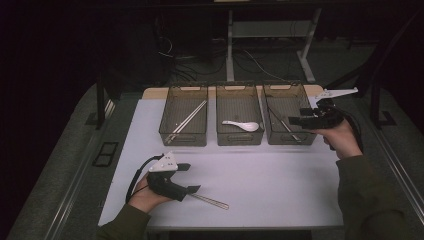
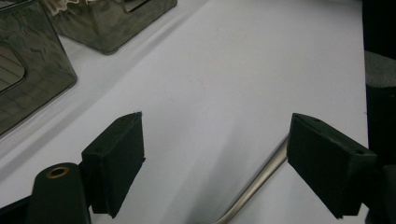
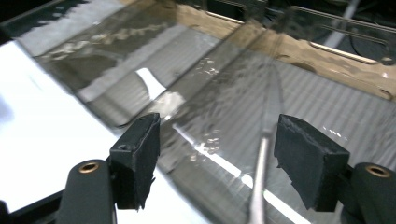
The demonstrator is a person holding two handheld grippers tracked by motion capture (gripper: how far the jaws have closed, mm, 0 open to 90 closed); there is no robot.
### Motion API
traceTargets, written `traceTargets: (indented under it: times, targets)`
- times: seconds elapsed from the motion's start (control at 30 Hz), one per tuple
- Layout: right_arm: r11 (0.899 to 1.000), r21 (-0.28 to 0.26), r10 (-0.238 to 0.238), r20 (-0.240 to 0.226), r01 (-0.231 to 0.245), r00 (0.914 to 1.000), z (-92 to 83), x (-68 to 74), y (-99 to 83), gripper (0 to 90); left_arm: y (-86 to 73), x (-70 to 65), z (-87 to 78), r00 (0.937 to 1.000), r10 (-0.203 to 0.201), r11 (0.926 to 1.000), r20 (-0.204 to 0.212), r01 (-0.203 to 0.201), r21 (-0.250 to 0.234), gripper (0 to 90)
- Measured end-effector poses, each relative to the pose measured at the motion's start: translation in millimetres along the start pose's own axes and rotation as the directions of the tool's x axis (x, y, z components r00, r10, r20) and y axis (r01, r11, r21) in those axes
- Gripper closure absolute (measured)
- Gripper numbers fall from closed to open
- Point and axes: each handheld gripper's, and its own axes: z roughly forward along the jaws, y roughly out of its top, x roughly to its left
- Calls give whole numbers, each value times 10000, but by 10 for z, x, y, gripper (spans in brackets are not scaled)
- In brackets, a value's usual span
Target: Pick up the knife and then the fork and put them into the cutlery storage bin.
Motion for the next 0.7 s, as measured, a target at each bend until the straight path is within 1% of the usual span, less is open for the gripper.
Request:
traceTargets:
  times: [0.1, 0.2, 0.27, 0.3, 0.37, 0.43, 0.5, 0.57, 0.63, 0.7]
  targets:
    - [9998, -83, -210, -296, 207, 9993, -57, 114, -66, 309, 1, 2, 8, 10000, -10, 10000, 51, 10, 42, 202]
    - [9988, -167, -479, -631, 469, 9969, -97, 241, -144, 309, 6, 8, 9, 9999, 63, 9999, 123, -64, 94, 235]
    - [9982, -192, -579, -856, 565, 9946, -111, 327, -197, 309, 11, 10, 8, 9998, 120, 9999, 152, -122, 106, 266]
    - [9978, -168, -650, -949, 637, 9934, -113, 369, -222, 309, 14, 9, 9, 9997, 146, 9998, 212, -149, 139, 284]
    - [9967, -74, -813, -1126, 810, 9903, -120, 455, -267, 308, 19, 7, 7, 9991, 338, 9991, 271, -344, 241, 337]
    - [9954, -91, -952, -1363, 949, 9861, -132, 533, -324, 305, 18, 2, 8, 9987, 413, 9985, 314, -424, 353, 415]
    - [9941, -145, -1082, -1621, 1073, 9808, -134, 601, -391, 299, 12, 14, 15, 9988, 436, 9977, 226, -447, 514, 442]
    - [9934, -152, -1143, -1770, 1134, 9776, -137, 651, -460, 300, 3, 31, 20, 9990, 415, 9968, 133, -423, 675, 464]
    - [9933, -148, -1154, -1808, 1146, 9767, -139, 697, -532, 302, -7, 46, 12, 9993, 377, 9957, 49, -380, 843, 465]
    - [9925, -32, -1207, -1819, 1222, 9759, -138, 735, -600, 302, -22, 62, -5, 9993, 367, 9945, -65, -358, 983, 473]
